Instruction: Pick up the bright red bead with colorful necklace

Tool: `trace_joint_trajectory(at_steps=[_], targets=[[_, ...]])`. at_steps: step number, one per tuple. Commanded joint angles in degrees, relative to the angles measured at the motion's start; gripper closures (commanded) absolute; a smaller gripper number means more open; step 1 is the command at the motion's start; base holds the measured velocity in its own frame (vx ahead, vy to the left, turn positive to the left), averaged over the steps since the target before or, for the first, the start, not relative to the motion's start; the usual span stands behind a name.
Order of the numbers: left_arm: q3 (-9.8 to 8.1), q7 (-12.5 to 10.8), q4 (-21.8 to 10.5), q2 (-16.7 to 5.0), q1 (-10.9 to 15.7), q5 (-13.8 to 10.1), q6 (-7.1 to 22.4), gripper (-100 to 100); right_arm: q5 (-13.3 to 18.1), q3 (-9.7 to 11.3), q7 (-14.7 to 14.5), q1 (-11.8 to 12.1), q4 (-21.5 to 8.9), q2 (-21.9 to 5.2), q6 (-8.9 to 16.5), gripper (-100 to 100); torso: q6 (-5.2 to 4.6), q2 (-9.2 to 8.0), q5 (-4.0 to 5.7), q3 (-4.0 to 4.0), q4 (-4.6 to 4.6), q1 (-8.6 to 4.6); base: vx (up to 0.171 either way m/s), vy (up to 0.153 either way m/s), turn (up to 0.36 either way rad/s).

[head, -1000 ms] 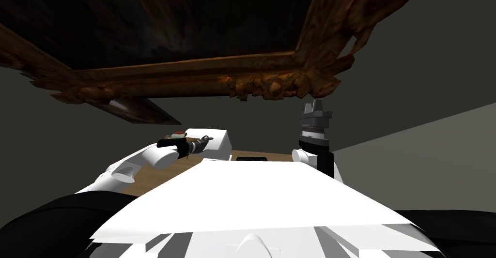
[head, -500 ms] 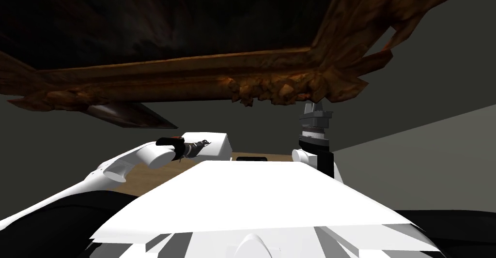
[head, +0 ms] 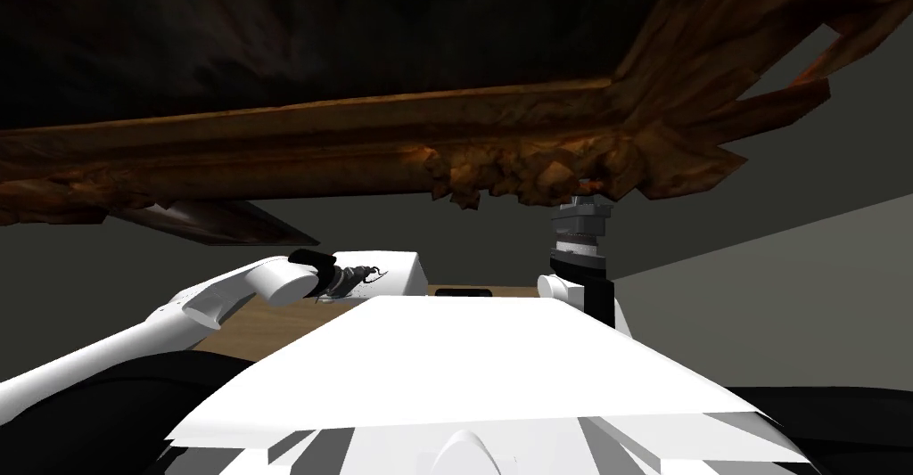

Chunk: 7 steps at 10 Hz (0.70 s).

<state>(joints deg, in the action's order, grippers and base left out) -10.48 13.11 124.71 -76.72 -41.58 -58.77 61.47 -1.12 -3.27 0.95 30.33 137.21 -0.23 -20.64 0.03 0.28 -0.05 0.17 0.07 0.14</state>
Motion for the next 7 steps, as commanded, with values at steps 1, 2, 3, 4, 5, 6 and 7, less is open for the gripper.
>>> trace_joint_trajectory(at_steps=[1,2,3,4,5,6,7], targets=[[0.37,0.1,-0.4,-1.4,0.0,-0.2,2.0,-100,0.0,0.0,0.0,0.0,0.0,0.0,0.0,0,0.00,0.00,0.00,0.00,0.00,0.00,0.060,0.046,-0.037],[-0.08,0.1,-0.1,-0.8,-0.3,-0.2,1.1,-100,0.0,0.0,0.0,0.0,0.0,0.0,0.0,0,0.00,-0.02,0.00,-0.01,-0.01,-0.01,0.026,0.022,-0.011],[-0.08,0.1,-0.1,-0.9,-0.3,-0.2,1.4,0,0.0,0.0,0.0,0.0,0.0,0.0,0.0,0,0.01,-0.13,0.01,-0.07,-0.03,-0.09,0.005,0.004,0.001],[0.57,0.5,-1.7,-2.0,-0.8,-1.2,-0.6,-100,0.0,0.0,0.0,0.0,0.0,0.0,0.0,0,0.01,-0.22,0.03,-0.12,-0.05,-0.16,-0.011,-0.015,-0.077],[1.23,0.8,-3.2,-3.0,-1.2,-2.2,-2.3,-100,0.0,0.0,0.0,0.0,0.0,0.0,0.0,0,-0.01,-0.29,0.05,-0.16,-0.06,-0.24,-0.035,-0.042,-0.135],[1.23,0.8,-3.2,-3.0,-1.2,-2.2,-2.5,-100,0.0,0.0,0.0,0.0,0.0,0.0,0.0,0,-0.02,-0.37,0.07,-0.21,-0.08,-0.33,-0.032,-0.031,-0.038],[1.88,1.1,-4.8,-4.1,-1.7,-3.2,-4.4,-100,0.0,0.0,0.0,0.0,0.0,0.0,0.0,0,0.02,-0.39,0.07,-0.23,-0.09,-0.32,-0.025,-0.026,-0.057]])
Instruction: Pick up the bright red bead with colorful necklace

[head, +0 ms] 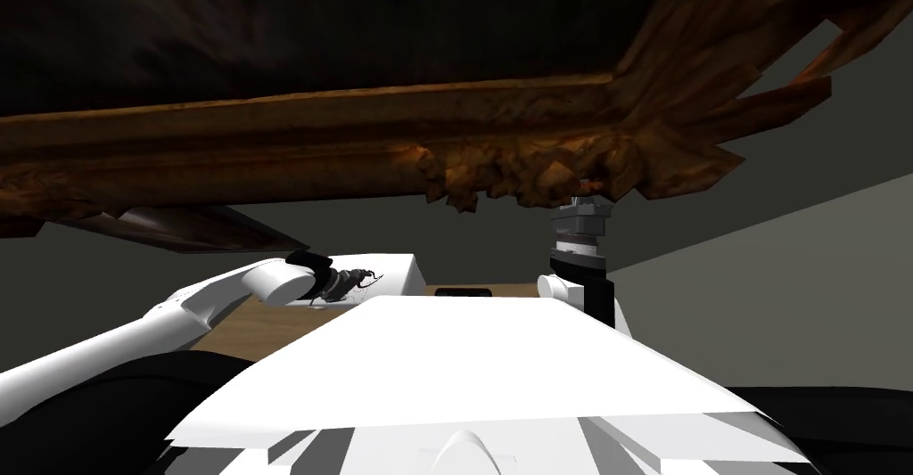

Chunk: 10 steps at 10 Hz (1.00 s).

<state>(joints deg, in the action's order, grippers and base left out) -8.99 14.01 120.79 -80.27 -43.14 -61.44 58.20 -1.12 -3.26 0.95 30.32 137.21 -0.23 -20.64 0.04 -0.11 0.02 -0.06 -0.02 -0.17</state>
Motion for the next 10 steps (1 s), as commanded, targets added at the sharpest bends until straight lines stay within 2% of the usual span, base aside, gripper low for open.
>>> trace_joint_trajectory(at_steps=[1,2,3,8,9,10], targets=[[1.05,0.6,-2.4,-1.6,-0.6,-1.6,-2.9,-100,0.0,0.0,0.0,0.0,0.0,0.0,0.0,0,0.00,0.00,0.00,0.00,0.00,0.00,-0.031,-0.041,-0.126],[1.70,0.9,-4.0,-2.7,-1.1,-2.6,-4.5,-100,0.0,0.0,0.0,0.0,0.0,0.0,0.0,0,-0.01,-0.01,0.01,0.00,0.00,-0.04,-0.034,-0.045,-0.121],[1.70,0.9,-4.0,-2.7,-1.1,-2.6,-5.0,-100,0.0,0.0,0.0,0.0,0.0,0.0,0.0,0,0.00,-0.02,0.02,-0.01,0.00,-0.06,-0.023,-0.030,-0.031],[4.97,2.6,-11.8,-8.0,-3.4,-7.7,-14.0,-100,0.0,0.0,0.0,0.0,0.0,0.0,0.0,0,0.00,-0.05,0.02,-0.03,-0.01,-0.07,-0.033,-0.043,-0.107],[4.97,2.6,-11.8,-8.0,-3.4,-7.7,-14.6,-100,0.0,0.0,0.0,0.0,0.0,0.0,0.0,0,0.00,-0.05,0.03,-0.03,-0.01,-0.10,-0.024,-0.037,-0.029],[4.87,2.7,-11.7,-7.8,-3.2,-7.7,-13.9,-100,0.0,0.0,0.0,0.0,0.0,0.0,0.0,0,0.03,-0.02,0.02,-0.02,-0.01,-0.05,-0.008,-0.011,0.002]])
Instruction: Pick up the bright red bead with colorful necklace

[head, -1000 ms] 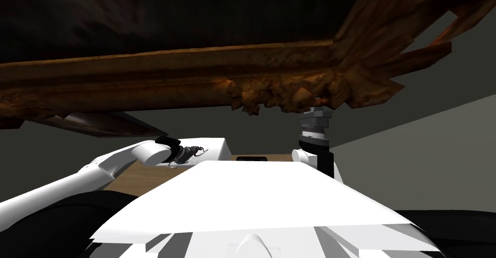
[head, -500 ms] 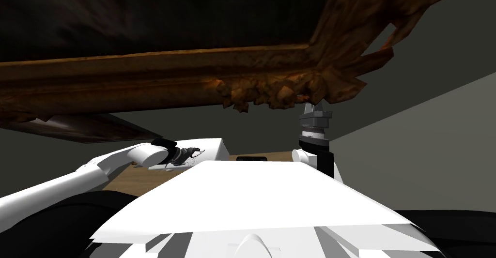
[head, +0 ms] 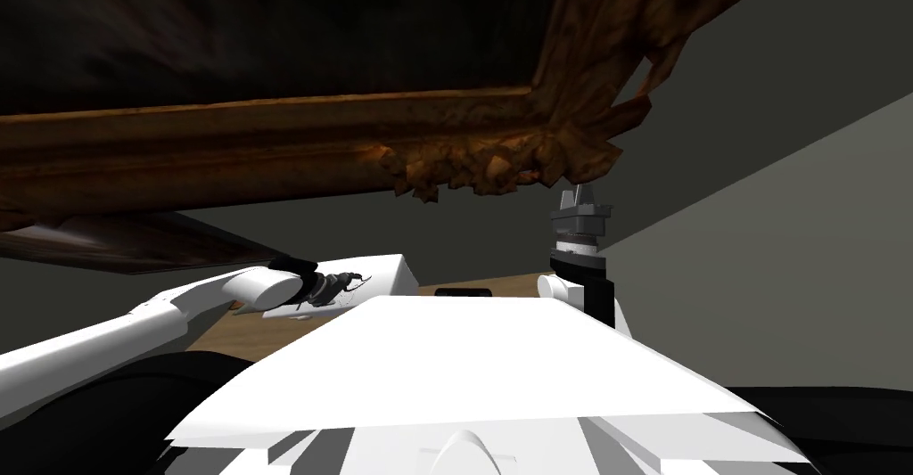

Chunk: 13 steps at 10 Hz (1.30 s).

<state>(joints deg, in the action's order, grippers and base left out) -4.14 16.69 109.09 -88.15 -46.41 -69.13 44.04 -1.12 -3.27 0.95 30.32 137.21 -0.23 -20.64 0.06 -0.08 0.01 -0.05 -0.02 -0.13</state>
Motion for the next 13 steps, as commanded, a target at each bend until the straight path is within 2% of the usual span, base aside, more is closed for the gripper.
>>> trace_joint_trajectory(at_steps=[1,5,6,7,8,11,12,13], targets=[[0.00,0.0,0.0,0.0,0.0,0.0,0.0,100,0.0,0.0,0.0,0.0,0.0,0.0,0.0,0,0.00,0.00,0.00,0.00,0.00,0.00,0.000,0.000,0.000],[-0.05,0.0,-0.1,0.0,0.0,0.0,0.1,100,0.0,0.0,0.0,0.0,0.0,0.0,0.0,0,-0.06,0.13,-0.14,0.09,0.05,0.09,-0.001,0.000,0.003],[-0.05,0.0,-0.1,0.0,0.0,0.0,0.1,0,0.0,0.0,0.0,0.0,0.0,0.0,0.0,0,-0.06,0.13,-0.14,0.09,0.05,0.09,0.000,0.000,0.000],[-1.19,-0.8,2.8,2.0,0.8,2.0,2.9,100,0.0,0.0,0.0,0.0,0.0,0.0,0.0,0,-0.06,0.14,-0.14,0.10,0.06,0.09,0.039,0.037,0.154],[-1.19,-0.8,3.0,2.0,0.8,2.0,3.4,100,0.0,0.0,0.0,0.0,0.0,0.0,0.0,0,-0.03,0.23,-0.15,0.14,0.07,0.17,0.047,0.048,0.092],[-3.15,-1.8,7.7,5.2,2.2,5.1,8.7,100,0.0,0.0,0.0,0.0,0.0,0.0,0.0,0,-0.05,0.25,-0.17,0.16,0.08,0.26,0.031,0.046,0.098],[-3.15,-1.8,7.7,5.2,2.2,5.1,9.2,100,0.0,0.0,0.0,0.0,0.0,0.0,0.0,0,-0.07,0.23,-0.17,0.15,0.08,0.23,0.016,0.028,0.035],[-3.80,-2.1,9.3,6.3,2.7,6.1,11.1,100,0.0,0.0,0.0,0.0,0.0,0.0,0.0,0,-0.08,0.21,-0.17,0.14,0.08,0.21,0.020,0.032,0.073]])
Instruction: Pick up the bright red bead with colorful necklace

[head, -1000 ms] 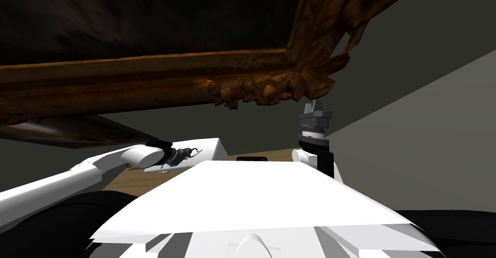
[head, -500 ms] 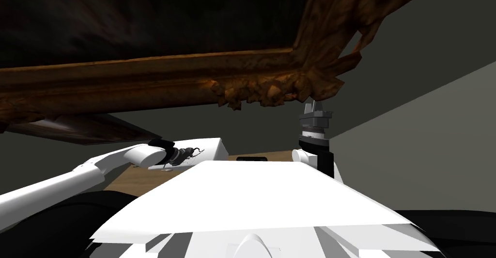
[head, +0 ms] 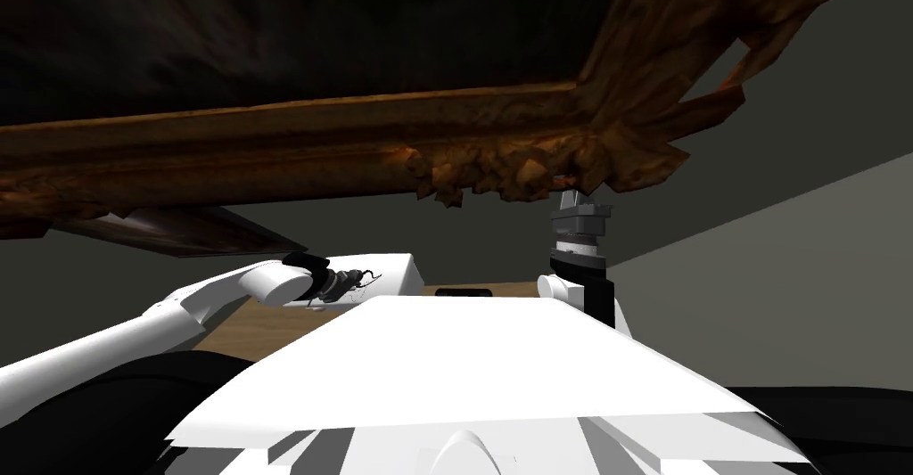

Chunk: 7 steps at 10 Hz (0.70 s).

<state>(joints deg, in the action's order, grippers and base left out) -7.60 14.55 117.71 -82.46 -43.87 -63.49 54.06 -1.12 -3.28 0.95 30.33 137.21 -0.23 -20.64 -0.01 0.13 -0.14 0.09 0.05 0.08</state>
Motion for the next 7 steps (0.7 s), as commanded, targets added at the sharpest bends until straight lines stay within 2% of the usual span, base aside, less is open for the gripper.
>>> trace_joint_trajectory(at_steps=[1,2,3,5,7], targets=[[-0.99,-0.3,2.2,1.7,0.6,1.5,2.9,100,0.0,0.0,0.0,0.0,0.0,0.0,0.0,0,0.00,0.00,0.00,0.00,0.00,0.00,0.037,0.044,0.113],[-1.64,-0.7,3.8,2.7,1.0,2.5,4.5,100,0.0,0.0,0.0,0.0,0.0,0.0,0.0,0,0.02,0.03,0.00,0.02,0.01,0.03,0.044,0.049,0.129],[-1.64,-0.7,3.8,2.7,1.0,2.5,4.9,100,0.0,0.0,0.0,0.0,0.0,0.0,0.0,0,0.01,0.06,-0.01,0.04,0.02,0.06,0.027,0.029,0.033],[-2.95,-1.3,6.9,4.8,2.0,4.6,8.5,100,0.0,0.0,0.0,0.0,0.0,0.0,0.0,0,-0.01,0.00,0.01,0.00,0.00,-0.02,0.022,0.033,0.092],[-2.62,-1.3,6.6,4.7,2.0,4.5,8.2,100,0.0,0.0,0.0,0.0,0.0,0.0,0.0,0,-0.03,0.00,0.00,0.01,0.01,-0.01,0.016,0.018,0.020]])
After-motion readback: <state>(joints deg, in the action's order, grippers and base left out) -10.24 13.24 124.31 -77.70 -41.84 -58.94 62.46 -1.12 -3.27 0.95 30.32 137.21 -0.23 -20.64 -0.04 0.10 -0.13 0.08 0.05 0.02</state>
